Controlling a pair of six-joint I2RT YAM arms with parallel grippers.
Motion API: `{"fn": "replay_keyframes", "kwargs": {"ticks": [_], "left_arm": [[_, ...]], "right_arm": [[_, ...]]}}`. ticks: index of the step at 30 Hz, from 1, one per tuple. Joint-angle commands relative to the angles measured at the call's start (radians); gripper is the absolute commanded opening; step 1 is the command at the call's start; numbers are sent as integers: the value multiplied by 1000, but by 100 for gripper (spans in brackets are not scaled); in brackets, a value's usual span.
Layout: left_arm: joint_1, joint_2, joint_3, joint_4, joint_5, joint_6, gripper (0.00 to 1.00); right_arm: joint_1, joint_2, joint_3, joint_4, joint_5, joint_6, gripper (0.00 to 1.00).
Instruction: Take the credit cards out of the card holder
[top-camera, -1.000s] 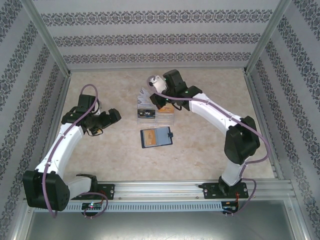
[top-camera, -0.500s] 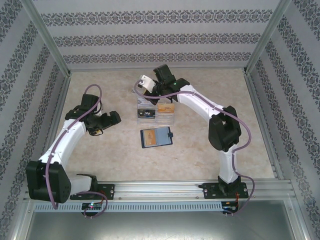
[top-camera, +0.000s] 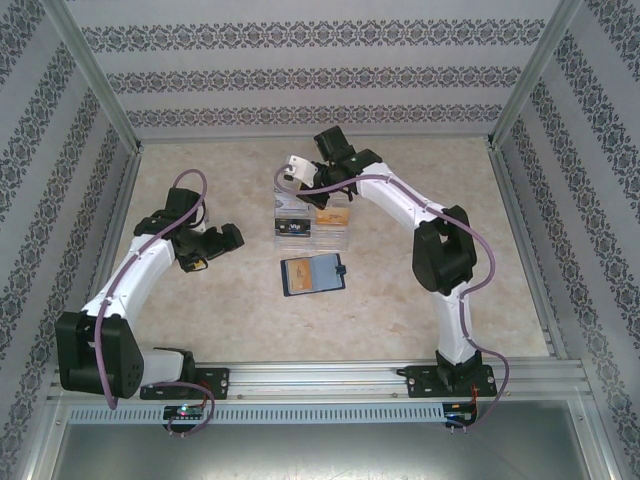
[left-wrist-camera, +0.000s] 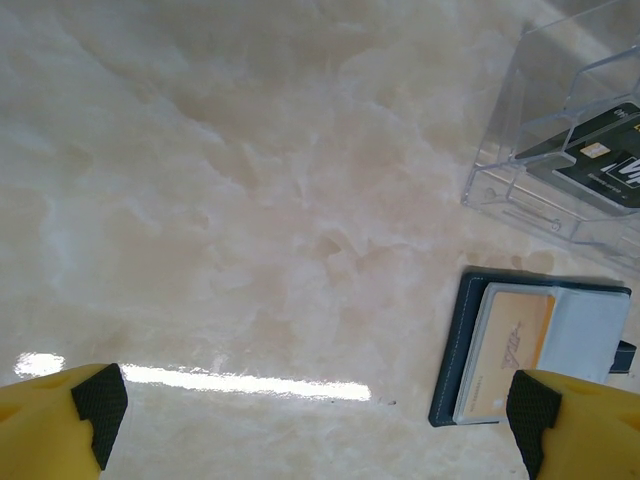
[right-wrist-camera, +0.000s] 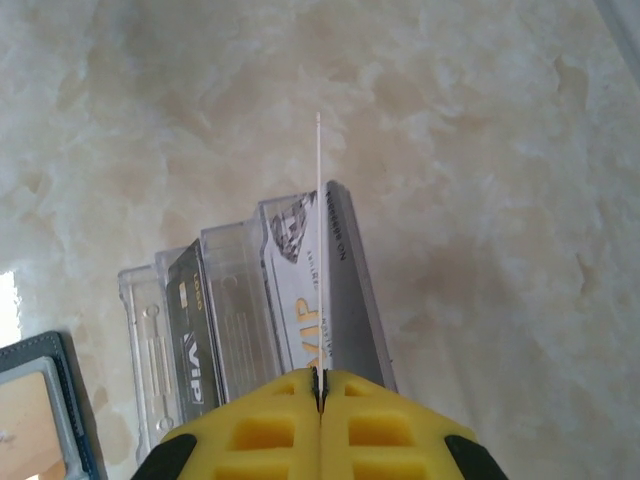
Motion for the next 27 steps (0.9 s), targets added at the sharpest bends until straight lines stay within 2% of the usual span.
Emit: {"fn": "replay_keyframes", "kwargs": {"ticks": [1, 12, 15, 20, 27], "left_arm": [[10, 4, 2, -23, 26, 20, 99], [11, 13, -6, -6, 58, 20, 99], [11, 18, -8, -5, 67, 22, 99], [11, 19, -10, -2, 71, 23, 99], [11, 21, -14, 3, 76, 23, 99]], "right_arm": [[-1, 30, 42, -42, 13, -48, 0], [-4, 67, 62, -68, 32, -66, 3], [-2, 74, 69, -68, 43, -63, 7], [-1, 75, 79, -73, 60, -54, 21], [-1, 37, 73, -58, 64, -30, 24]]}}
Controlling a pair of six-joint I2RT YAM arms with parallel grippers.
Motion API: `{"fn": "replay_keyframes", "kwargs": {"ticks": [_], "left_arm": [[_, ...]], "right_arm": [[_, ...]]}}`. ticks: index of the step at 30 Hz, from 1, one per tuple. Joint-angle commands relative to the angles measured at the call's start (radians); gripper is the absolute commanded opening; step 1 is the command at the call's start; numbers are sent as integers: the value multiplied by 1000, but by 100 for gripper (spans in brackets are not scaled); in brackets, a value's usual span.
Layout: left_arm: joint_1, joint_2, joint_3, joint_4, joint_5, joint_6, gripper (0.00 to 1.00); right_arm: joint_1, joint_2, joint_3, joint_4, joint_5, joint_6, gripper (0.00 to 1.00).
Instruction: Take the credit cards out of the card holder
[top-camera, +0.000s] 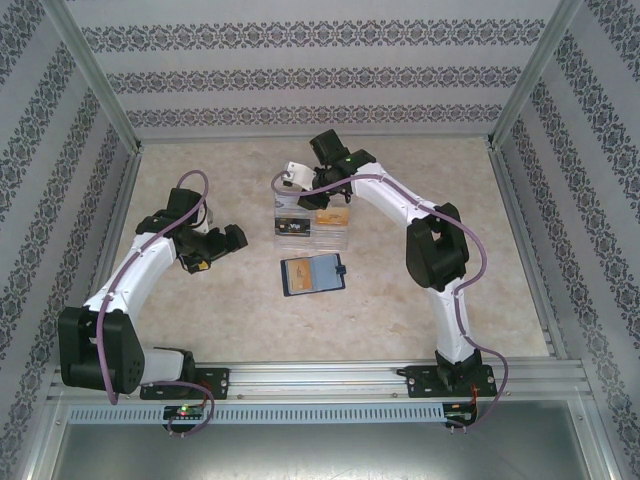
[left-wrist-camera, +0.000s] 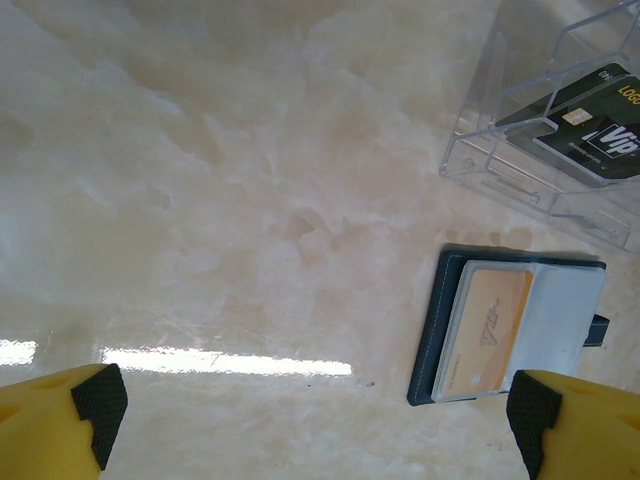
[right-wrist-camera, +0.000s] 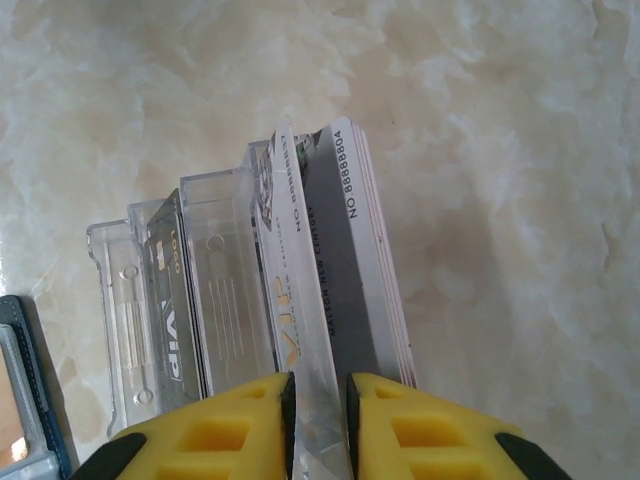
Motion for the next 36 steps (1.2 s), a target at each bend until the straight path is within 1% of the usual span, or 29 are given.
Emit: {"fn": "replay_keyframes", "kwargs": {"ticks": [1, 3, 6, 7, 10, 11, 13, 18, 20, 23, 24, 28, 31, 34, 36], "left_arm": [[11, 2, -13, 3, 12, 22, 99], [11, -1, -12, 2, 13, 18, 99], [11, -8, -12, 3, 17, 7, 99], [11, -11, -13, 2, 22, 5, 99], [10, -23, -22, 16, 52, -4, 99], [9, -29, -26, 22, 63, -7, 100], [8, -37, -37, 34, 81, -15, 100], [-1, -53, -71, 72, 128, -39, 100], [-10, -59, -89, 93, 145, -52, 100], [-24, -60, -106, 107, 156, -64, 100], [-28, -60, -110, 109, 156, -66, 100], [-46, -62, -128, 127, 160, -84, 100], [-61, -60, -143, 151, 161, -110, 100], [-71, -58, -152, 166, 161, -132, 100], [-80, -59, -156, 174, 160, -142, 99]], "right_arm": [[1, -31, 25, -1, 4, 22, 25], [1, -54, 24, 7, -2, 52, 29], [-2, -97, 31, 5, 5, 150, 40], [-4, -117, 24, 11, 13, 192, 44], [-5, -194, -39, 42, 63, 306, 50], [-3, -226, -77, 58, 86, 360, 52], [2, -292, -155, 81, 120, 459, 53], [37, -480, -423, 126, 178, 736, 56], [75, -554, -540, 138, 298, 867, 58], [140, -626, -682, 137, 394, 997, 59], [161, -638, -713, 132, 403, 1037, 59], [222, -650, -805, 142, 349, 1211, 58], [223, -622, -867, 226, 267, 1337, 56], [222, -565, -888, 311, 190, 1404, 51], [221, -520, -877, 341, 165, 1429, 49]]}}
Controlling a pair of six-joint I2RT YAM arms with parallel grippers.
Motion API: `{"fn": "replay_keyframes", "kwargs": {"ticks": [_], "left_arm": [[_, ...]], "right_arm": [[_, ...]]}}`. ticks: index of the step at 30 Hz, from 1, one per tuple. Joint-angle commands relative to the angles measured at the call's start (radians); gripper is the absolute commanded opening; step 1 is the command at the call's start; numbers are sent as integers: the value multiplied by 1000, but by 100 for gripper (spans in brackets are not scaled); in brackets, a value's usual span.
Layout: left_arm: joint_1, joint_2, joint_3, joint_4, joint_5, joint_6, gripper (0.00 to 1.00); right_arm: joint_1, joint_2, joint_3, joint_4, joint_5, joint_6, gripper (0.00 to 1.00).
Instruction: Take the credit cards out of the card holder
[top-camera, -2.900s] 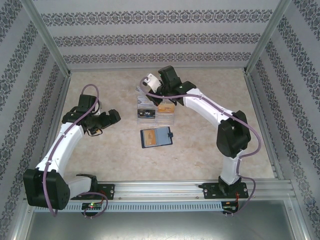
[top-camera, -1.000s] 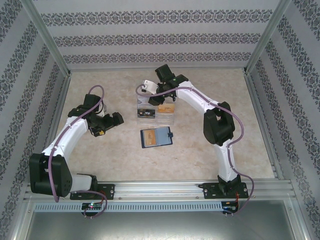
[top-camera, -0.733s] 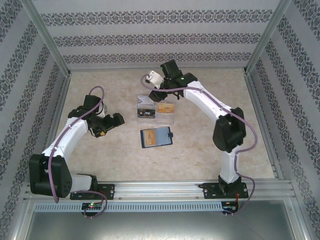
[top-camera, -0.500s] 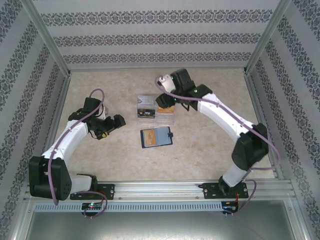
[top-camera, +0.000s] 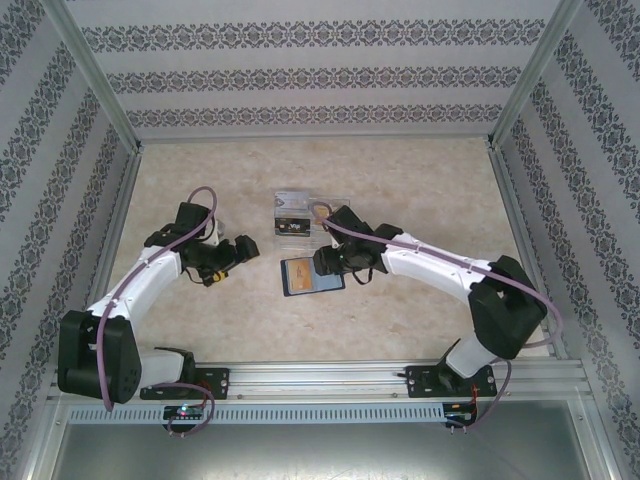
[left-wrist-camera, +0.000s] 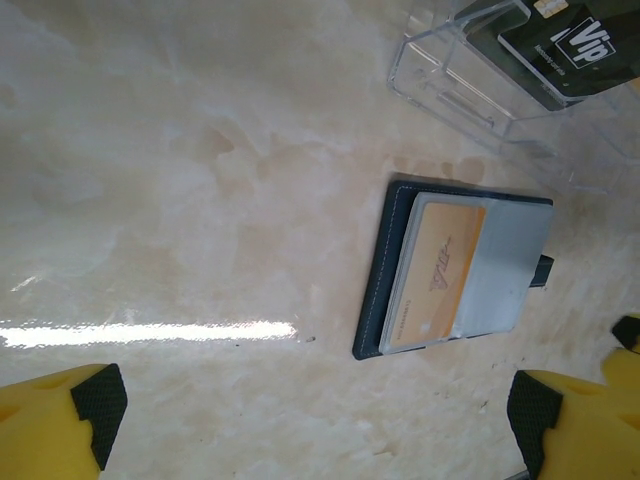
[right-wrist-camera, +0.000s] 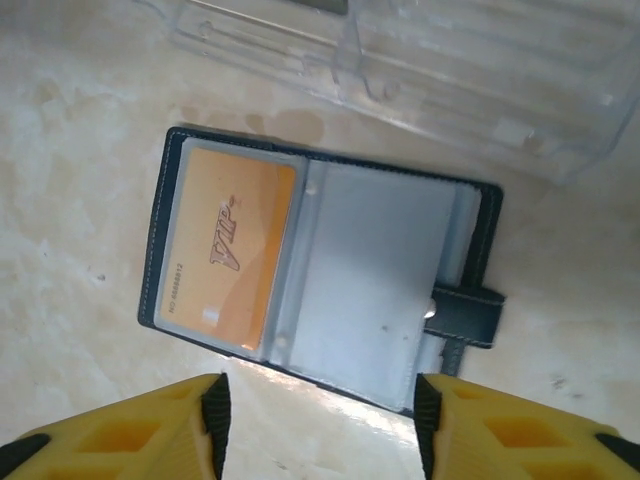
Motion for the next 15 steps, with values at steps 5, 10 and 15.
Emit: {"fn": "replay_keyframes", "kwargs": {"ticks": [5, 10, 15], "left_arm": [[-41, -3, -26, 85, 27, -62, 96], [-79, 14, -32, 110, 27, -92, 92], [-128, 50, -27, 140, 21, -115, 89]], "right_arm": [[-6, 159, 57, 183, -129, 183, 46], [-4, 247, 100, 185, -118, 219, 43], [-6, 244, 50, 182, -77, 262, 43]]}}
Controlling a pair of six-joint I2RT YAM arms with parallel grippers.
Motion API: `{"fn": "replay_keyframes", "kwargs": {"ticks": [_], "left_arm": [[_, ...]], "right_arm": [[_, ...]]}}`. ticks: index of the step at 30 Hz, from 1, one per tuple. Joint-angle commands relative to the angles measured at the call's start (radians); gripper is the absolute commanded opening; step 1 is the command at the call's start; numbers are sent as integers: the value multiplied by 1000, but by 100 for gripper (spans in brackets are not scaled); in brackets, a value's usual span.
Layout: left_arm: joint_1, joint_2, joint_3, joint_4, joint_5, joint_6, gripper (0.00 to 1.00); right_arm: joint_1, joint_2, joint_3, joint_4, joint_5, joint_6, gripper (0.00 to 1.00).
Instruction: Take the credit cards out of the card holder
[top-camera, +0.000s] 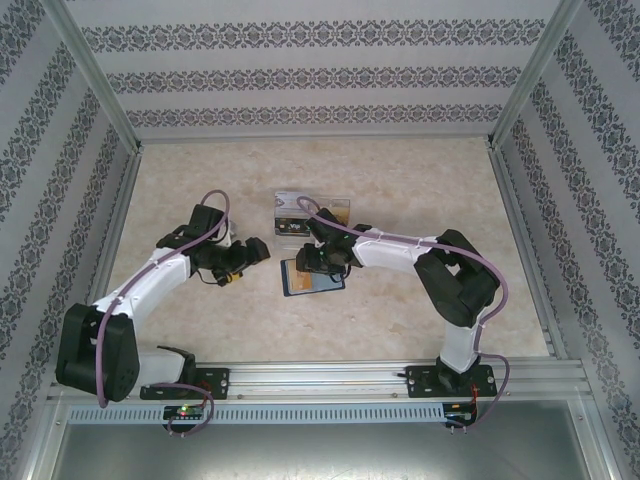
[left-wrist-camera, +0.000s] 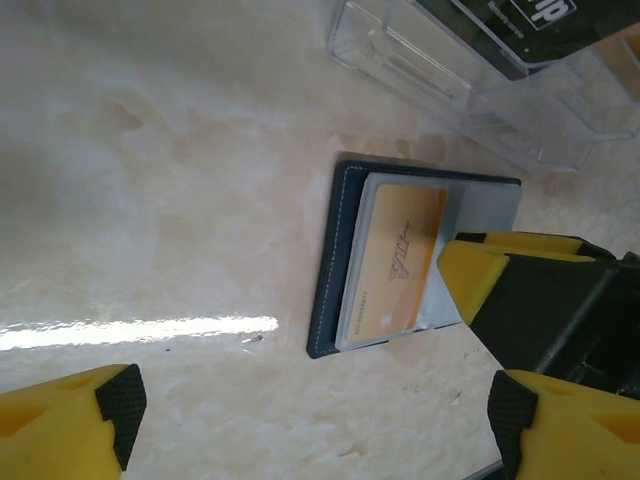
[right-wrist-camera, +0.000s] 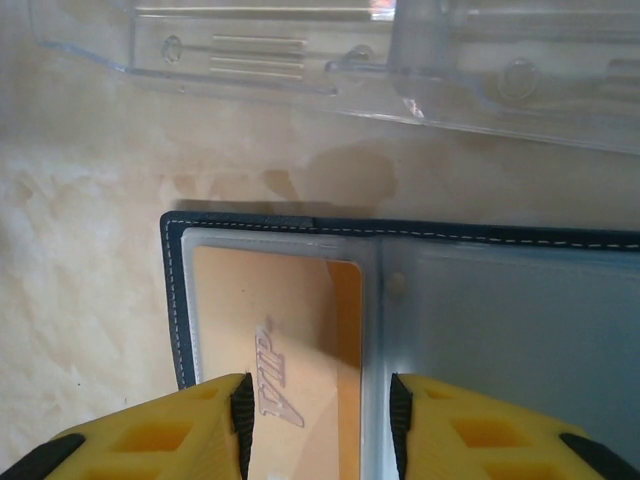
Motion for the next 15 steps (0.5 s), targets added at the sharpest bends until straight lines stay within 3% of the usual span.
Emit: {"fn": "replay_keyframes", "kwargs": {"ticks": [1, 7, 9, 12, 15], "left_arm": [[-38, 35, -7, 55, 9, -40, 88], [-119, 126, 14, 133, 33, -90, 75], [-149, 154, 14, 183, 54, -104, 66], [-192, 194, 0, 305, 93, -144, 55], [-224, 234, 19, 321, 82, -153, 48]], "right_arm": [[-5, -9, -36, 6, 27, 55, 43], [-2, -70, -152, 27, 51, 131, 41], [-3, -103, -183, 49, 52, 147, 40], [-17, -135, -187, 78, 10, 112, 37], [-28, -158, -183, 94, -27, 81, 34]]}}
